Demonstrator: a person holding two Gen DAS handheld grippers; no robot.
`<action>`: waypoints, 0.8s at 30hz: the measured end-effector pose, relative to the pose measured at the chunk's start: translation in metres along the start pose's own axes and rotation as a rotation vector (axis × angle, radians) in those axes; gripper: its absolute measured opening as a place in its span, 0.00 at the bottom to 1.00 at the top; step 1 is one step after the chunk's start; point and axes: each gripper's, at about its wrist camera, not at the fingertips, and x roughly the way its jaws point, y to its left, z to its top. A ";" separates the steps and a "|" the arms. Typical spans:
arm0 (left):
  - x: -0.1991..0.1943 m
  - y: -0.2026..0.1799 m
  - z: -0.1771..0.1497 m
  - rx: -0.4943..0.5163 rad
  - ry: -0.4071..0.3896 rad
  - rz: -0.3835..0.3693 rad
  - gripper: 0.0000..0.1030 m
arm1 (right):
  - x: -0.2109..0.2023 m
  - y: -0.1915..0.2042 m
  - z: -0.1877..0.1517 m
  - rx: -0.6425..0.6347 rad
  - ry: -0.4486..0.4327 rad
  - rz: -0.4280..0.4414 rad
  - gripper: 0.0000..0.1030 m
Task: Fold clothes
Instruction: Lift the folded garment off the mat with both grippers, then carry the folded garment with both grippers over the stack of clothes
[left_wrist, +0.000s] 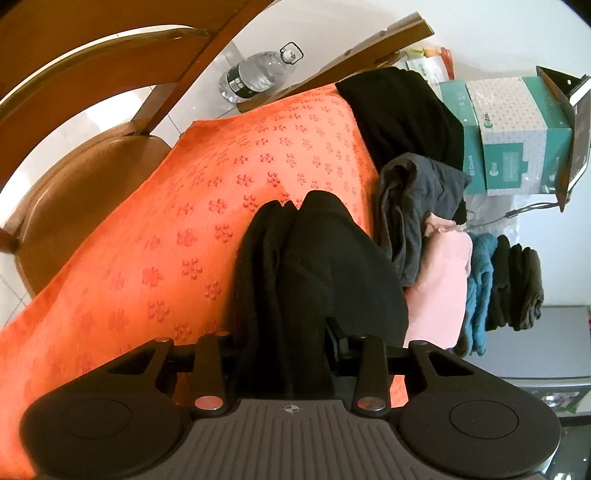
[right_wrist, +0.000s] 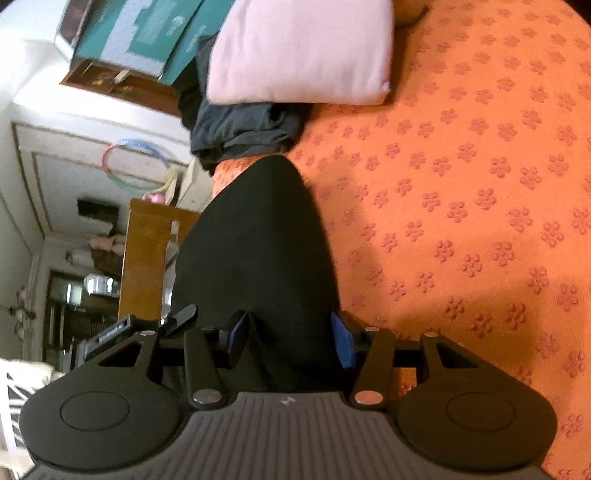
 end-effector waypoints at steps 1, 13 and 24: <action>-0.002 -0.001 -0.002 -0.009 -0.001 0.006 0.33 | 0.000 -0.002 0.000 -0.003 0.005 0.005 0.54; -0.014 0.006 -0.021 -0.037 -0.030 0.036 0.32 | 0.004 0.009 -0.003 -0.100 -0.022 -0.052 0.26; -0.028 -0.090 -0.069 0.215 -0.104 0.031 0.29 | -0.088 0.046 0.023 -0.186 -0.151 -0.031 0.21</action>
